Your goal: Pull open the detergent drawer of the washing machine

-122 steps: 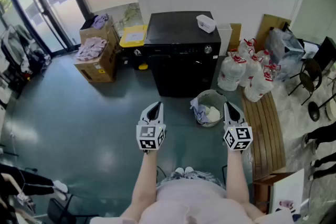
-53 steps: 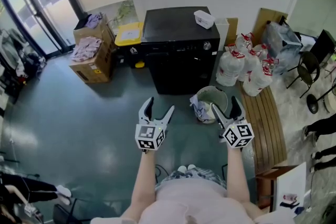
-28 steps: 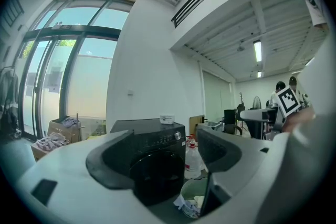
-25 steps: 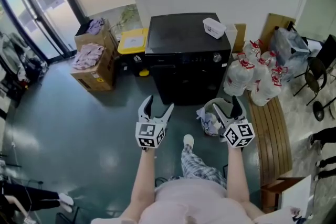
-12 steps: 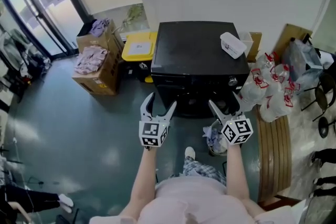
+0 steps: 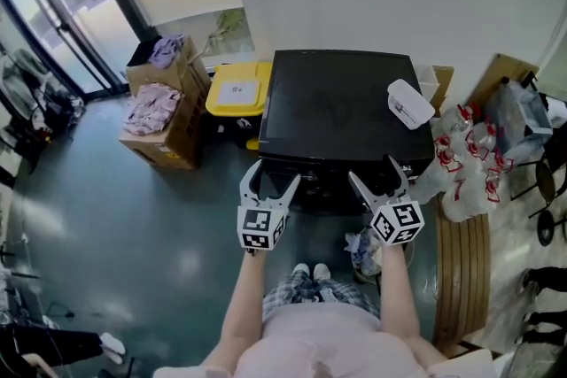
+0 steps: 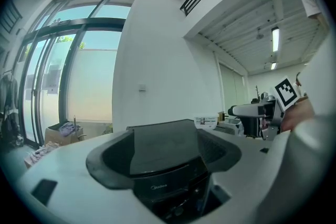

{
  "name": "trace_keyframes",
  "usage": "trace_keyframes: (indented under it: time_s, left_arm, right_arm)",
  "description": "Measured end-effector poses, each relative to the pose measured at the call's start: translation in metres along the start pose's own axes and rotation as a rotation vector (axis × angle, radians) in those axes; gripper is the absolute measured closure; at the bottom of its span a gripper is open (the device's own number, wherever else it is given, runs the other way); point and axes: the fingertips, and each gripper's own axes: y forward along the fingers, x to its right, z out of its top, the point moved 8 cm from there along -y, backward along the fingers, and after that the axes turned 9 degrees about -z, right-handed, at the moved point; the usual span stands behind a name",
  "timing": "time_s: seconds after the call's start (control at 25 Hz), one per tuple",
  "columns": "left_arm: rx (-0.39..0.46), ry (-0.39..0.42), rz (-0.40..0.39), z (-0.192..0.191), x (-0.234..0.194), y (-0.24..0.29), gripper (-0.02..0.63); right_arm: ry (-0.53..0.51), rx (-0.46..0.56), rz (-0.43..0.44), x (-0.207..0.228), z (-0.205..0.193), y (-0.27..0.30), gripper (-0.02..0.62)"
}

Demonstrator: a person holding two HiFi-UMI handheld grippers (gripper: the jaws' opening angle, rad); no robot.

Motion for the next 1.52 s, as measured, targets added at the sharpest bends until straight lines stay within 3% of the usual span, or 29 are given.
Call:
trace_keyframes:
  time_s: [0.36, 0.56, 0.84, 1.04, 1.24, 1.52]
  left_arm:
    - [-0.039, -0.011, -0.017, -0.006, -0.04, 0.023, 0.242]
    - [-0.108, 0.006, -0.047, -0.012, -0.056, 0.034, 0.242]
    - [-0.275, 0.07, -0.174, -0.023, -0.065, 0.05, 0.242]
    - [-0.414, 0.128, -0.292, -0.028, -0.068, 0.066, 0.242]
    - [-0.61, 0.279, -0.396, -0.047, -0.063, 0.084, 0.242]
    - [-0.764, 0.336, -0.516, -0.074, -0.058, 0.095, 0.244]
  right_arm:
    - [-0.009, -0.026, -0.011, -0.009, -0.004, 0.042, 0.16]
    - [-0.065, -0.079, 0.048, -0.017, -0.006, 0.063, 0.16]
    - [-0.188, -0.233, 0.223, -0.033, -0.011, 0.095, 0.16]
    - [-0.385, -0.38, 0.381, -0.055, -0.022, 0.119, 0.16]
    - [-0.575, -0.551, 0.53, -0.079, -0.05, 0.135, 0.161]
    - [-0.656, -0.698, 0.635, -0.1, -0.086, 0.145, 0.188]
